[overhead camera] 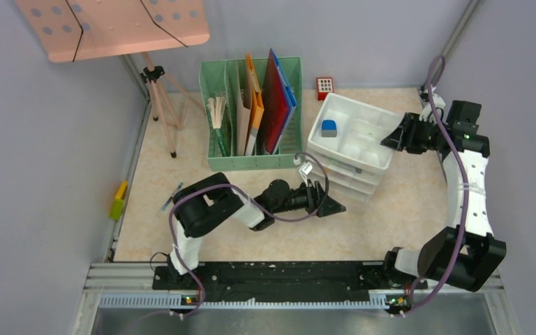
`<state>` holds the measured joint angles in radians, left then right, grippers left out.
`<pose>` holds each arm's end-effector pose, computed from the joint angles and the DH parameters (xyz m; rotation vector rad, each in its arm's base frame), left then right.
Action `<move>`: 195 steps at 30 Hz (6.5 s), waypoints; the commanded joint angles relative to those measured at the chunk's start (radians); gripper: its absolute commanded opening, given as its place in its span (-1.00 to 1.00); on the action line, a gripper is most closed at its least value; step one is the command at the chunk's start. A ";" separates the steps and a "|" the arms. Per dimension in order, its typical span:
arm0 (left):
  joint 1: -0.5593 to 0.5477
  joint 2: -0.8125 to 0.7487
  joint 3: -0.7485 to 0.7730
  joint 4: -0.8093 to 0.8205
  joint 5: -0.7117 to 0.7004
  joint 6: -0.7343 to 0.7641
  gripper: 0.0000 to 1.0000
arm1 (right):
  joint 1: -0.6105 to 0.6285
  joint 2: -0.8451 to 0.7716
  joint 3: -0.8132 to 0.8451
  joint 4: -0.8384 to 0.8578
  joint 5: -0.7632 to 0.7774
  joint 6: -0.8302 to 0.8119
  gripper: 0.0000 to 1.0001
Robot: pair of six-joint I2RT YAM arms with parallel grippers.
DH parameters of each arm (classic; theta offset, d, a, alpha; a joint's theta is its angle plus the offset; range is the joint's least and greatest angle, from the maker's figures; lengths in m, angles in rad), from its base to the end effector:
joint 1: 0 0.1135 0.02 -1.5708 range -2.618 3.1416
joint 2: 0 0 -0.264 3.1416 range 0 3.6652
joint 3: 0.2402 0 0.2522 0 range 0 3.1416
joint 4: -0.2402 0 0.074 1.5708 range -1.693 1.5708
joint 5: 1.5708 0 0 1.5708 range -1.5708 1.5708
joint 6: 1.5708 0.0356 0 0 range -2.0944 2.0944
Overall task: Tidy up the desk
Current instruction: Open the drawer in the storage box, then pick up the stationery from the center of the board.
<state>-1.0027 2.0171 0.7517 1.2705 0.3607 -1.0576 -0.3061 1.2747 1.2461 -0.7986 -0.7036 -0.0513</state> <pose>0.1896 -0.3204 0.1366 0.2942 1.8975 -1.8049 0.2530 -0.0558 0.3445 -0.0331 2.2425 0.6481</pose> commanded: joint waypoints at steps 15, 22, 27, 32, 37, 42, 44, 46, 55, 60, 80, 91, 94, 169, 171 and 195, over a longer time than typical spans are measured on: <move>0.170 -0.320 0.301 -1.066 0.131 1.041 0.81 | 0.001 0.121 0.145 -0.033 0.224 -0.075 -0.39; 0.149 -0.316 0.338 -1.125 0.129 1.121 0.79 | -0.016 0.120 0.188 -0.055 0.326 -0.092 -0.60; 0.129 -0.343 0.332 -1.146 0.123 1.169 0.79 | -0.056 0.115 0.198 -0.063 0.340 -0.092 -0.62; 0.081 -0.374 0.291 -1.174 0.085 1.238 0.80 | -0.066 0.083 0.130 -0.021 0.288 -0.034 -0.68; 0.067 -0.367 0.292 -1.177 0.032 1.268 0.82 | -0.065 0.061 0.064 0.032 0.258 0.041 -0.83; 0.069 -0.371 0.298 -1.164 -0.012 1.298 0.87 | -0.067 0.021 0.011 0.095 0.267 0.121 -1.00; 0.069 -0.361 0.321 -1.171 -0.020 1.318 0.90 | -0.066 0.016 0.009 0.107 0.268 0.130 -1.00; 0.067 -0.343 0.357 -1.188 -0.026 1.345 0.93 | -0.067 0.022 0.019 0.106 0.274 0.133 -1.00; 0.045 -0.201 0.619 -1.401 0.023 1.486 0.92 | -0.066 0.027 0.018 0.144 0.287 0.177 -1.00; 0.029 -0.154 0.670 -1.440 0.056 1.525 0.90 | -0.067 0.017 0.008 0.169 0.292 0.196 -1.00; 0.019 -0.214 0.571 -1.401 0.027 1.527 0.85 | -0.067 0.064 0.046 0.179 0.291 0.202 -1.00; -0.006 -0.097 0.737 -1.476 0.068 1.605 0.83 | -0.068 0.096 0.127 0.134 0.315 0.140 -1.00; -0.018 -0.074 0.766 -1.495 0.078 1.623 0.83 | -0.068 0.103 0.130 0.132 0.306 0.136 -1.00; -0.078 -0.314 0.736 -1.668 -0.059 1.419 0.97 | -0.069 0.244 0.316 0.089 0.397 -0.039 -0.98; -0.077 -0.351 0.710 -1.675 -0.100 1.422 0.97 | -0.069 0.245 0.331 0.079 0.400 -0.053 -0.86; 0.453 -0.864 0.259 -2.157 -0.418 1.618 0.97 | 0.111 0.065 0.412 0.156 0.128 -0.001 0.46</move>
<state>-0.6495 1.2434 1.1069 -0.8394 0.0254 0.5045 -0.2829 1.4048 1.6634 -0.7158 -0.5476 -0.0689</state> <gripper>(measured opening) 0.985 0.736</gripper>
